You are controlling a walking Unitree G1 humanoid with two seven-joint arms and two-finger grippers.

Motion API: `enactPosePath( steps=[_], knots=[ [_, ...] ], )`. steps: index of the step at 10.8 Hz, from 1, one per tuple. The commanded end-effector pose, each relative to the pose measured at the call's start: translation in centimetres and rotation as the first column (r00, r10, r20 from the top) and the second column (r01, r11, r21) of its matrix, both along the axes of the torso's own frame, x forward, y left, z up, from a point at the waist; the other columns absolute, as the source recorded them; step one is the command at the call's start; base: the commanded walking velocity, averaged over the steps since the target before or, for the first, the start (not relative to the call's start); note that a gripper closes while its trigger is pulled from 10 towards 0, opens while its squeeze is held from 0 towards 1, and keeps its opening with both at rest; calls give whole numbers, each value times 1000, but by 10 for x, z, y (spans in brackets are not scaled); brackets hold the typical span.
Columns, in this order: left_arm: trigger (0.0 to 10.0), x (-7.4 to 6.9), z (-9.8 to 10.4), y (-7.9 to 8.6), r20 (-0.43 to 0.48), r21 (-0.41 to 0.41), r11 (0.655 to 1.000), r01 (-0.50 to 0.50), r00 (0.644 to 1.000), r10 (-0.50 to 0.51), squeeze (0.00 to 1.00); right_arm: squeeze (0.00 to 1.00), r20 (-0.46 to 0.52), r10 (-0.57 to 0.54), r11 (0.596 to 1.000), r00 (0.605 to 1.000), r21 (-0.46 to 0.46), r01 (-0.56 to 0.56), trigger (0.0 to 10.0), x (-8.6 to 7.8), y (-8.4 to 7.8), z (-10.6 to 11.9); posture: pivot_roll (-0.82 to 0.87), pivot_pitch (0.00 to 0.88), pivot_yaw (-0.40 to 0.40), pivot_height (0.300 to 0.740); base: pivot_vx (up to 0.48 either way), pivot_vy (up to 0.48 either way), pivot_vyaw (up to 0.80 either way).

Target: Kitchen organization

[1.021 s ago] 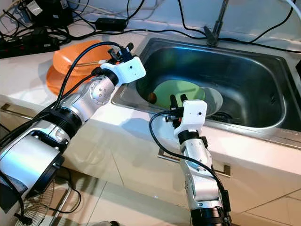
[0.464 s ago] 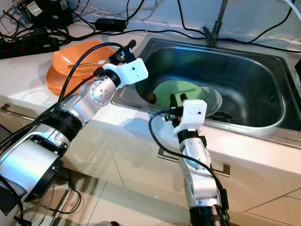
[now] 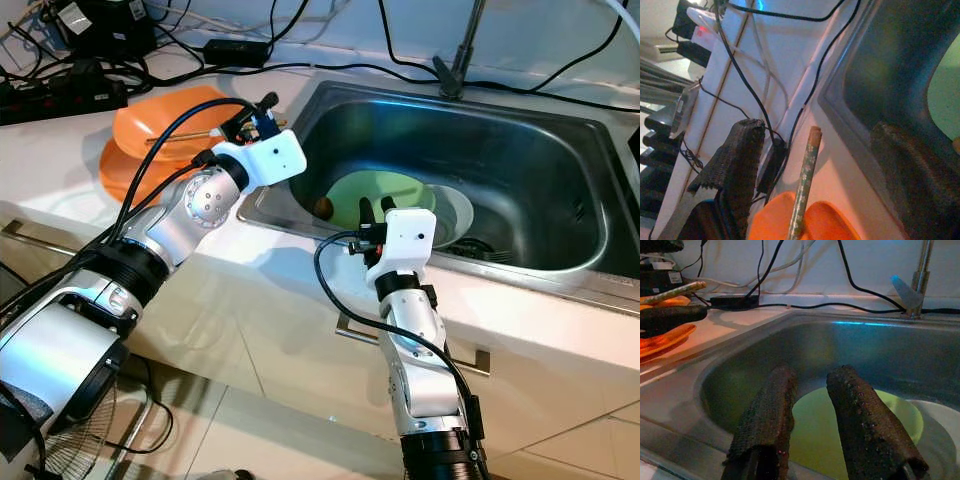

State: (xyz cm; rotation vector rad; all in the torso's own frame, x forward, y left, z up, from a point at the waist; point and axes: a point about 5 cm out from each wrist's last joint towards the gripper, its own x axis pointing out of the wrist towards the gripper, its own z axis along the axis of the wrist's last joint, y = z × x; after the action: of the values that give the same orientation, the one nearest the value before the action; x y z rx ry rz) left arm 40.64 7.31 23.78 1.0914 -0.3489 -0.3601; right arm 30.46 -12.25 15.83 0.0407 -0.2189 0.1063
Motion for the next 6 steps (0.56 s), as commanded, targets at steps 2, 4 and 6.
enactPosePath(
  steps=[2, 4, 6],
  knots=[
    [10000, 3, 8, 1, 44, 89, 996, -22, 999, 18, 0, 0, -33, -10, 1000, 999, 6, 10, 10000, -3, -1, -7, 106, 146, 54, 740, 0, 0, 0],
    [10000, 6, 12, 1, 78, 144, 988, -54, 996, 43, 0, 0, -38, -18, 1000, 999, 12, 18, 10000, -8, -2, -8, 98, 171, 56, 740, 0, 0, 0],
    [10000, 8, 13, 1, 103, 170, 982, -82, 993, 66, 0, 0, -52, -17, 1000, 999, 12, 18, 10000, -14, -2, -11, 75, 190, 52, 740, 0, 0, 0]
  ],
)
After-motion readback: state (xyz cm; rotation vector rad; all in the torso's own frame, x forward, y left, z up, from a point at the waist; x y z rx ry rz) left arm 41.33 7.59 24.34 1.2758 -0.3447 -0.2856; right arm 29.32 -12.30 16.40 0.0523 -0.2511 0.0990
